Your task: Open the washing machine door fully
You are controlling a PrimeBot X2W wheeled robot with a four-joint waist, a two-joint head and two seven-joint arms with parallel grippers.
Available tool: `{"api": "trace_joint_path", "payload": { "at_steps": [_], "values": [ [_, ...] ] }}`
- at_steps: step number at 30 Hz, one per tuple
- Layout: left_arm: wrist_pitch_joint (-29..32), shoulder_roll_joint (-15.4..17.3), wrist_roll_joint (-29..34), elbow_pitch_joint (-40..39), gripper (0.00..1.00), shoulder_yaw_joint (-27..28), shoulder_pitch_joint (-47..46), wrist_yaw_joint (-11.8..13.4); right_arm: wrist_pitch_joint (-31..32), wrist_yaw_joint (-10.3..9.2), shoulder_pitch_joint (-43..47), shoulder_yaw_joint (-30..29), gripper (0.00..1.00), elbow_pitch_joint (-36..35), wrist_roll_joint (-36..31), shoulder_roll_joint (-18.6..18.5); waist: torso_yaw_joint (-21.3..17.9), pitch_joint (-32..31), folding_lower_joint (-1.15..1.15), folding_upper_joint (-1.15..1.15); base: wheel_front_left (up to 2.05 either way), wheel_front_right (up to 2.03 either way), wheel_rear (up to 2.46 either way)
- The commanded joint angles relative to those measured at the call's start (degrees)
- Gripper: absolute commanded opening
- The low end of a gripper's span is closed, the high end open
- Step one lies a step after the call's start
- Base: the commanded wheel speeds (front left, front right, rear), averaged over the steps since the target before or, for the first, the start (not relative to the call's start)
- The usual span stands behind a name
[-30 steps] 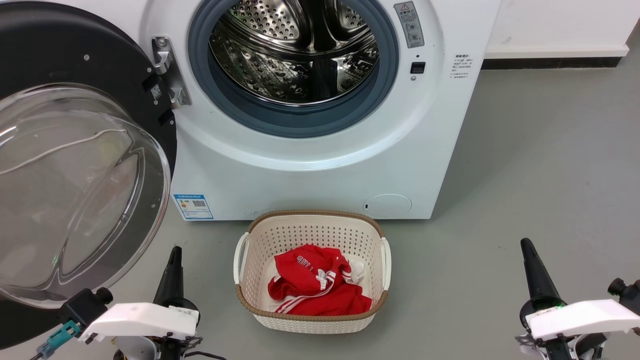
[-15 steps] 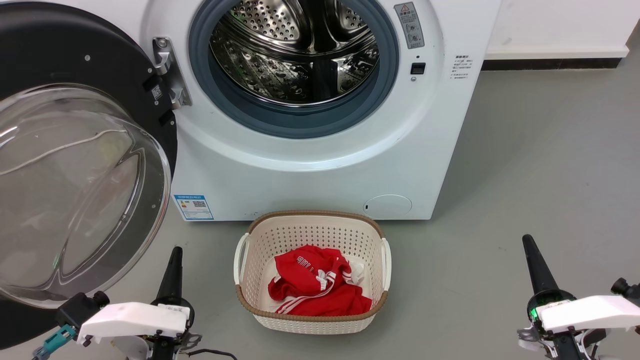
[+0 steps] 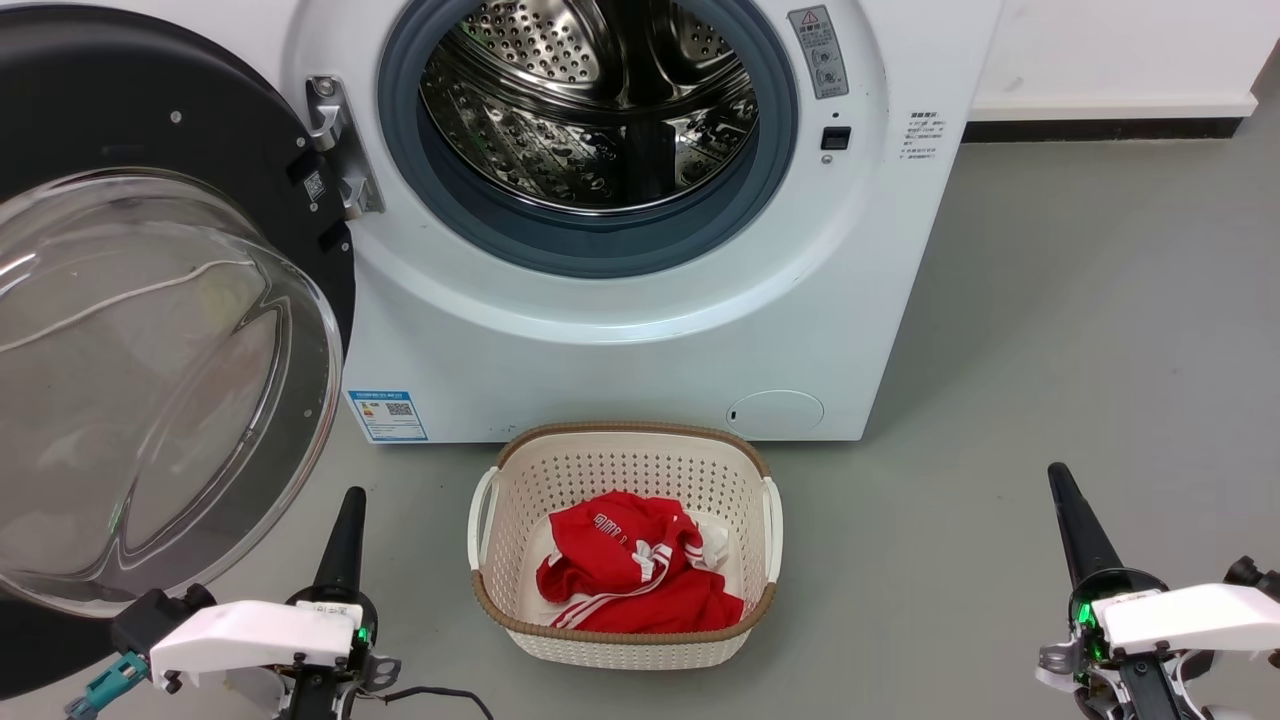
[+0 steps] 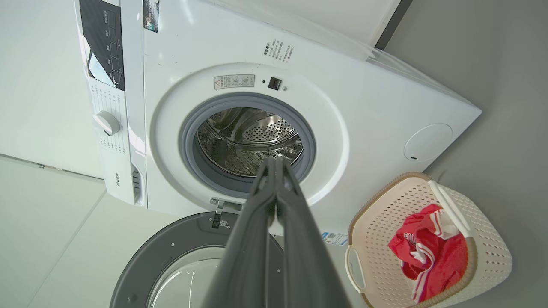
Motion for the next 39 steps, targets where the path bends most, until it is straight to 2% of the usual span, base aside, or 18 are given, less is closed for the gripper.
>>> {"api": "trace_joint_path", "payload": {
  "at_steps": [1, 23, 39],
  "values": [
    [0.3, 0.0, -1.3, -0.2, 0.0, 0.3, -1.0, -0.4, 0.3, 0.01, -1.1, -0.2, 0.0, 0.0, 1.4, -0.3, 0.0, 0.0, 0.0, 0.0, 0.0, 0.0, 0.0],
    [3.2, -0.1, -13.1, 0.7, 0.0, 1.2, -1.6, -1.1, 2.9, 0.0, -2.4, -1.4, 0.0, 1.7, 12.9, 0.0, 0.0, -0.2, 0.0, 0.0, 0.0, 0.0, 0.0],
    [4.7, -0.2, -19.4, 1.2, 0.0, 1.8, -1.7, -1.4, 4.3, 0.0, -3.0, -2.1, 0.0, 2.6, 19.0, 0.2, 0.1, -0.3, 0.0, 0.0, 0.0, 0.0, 0.0]
  ]
}}
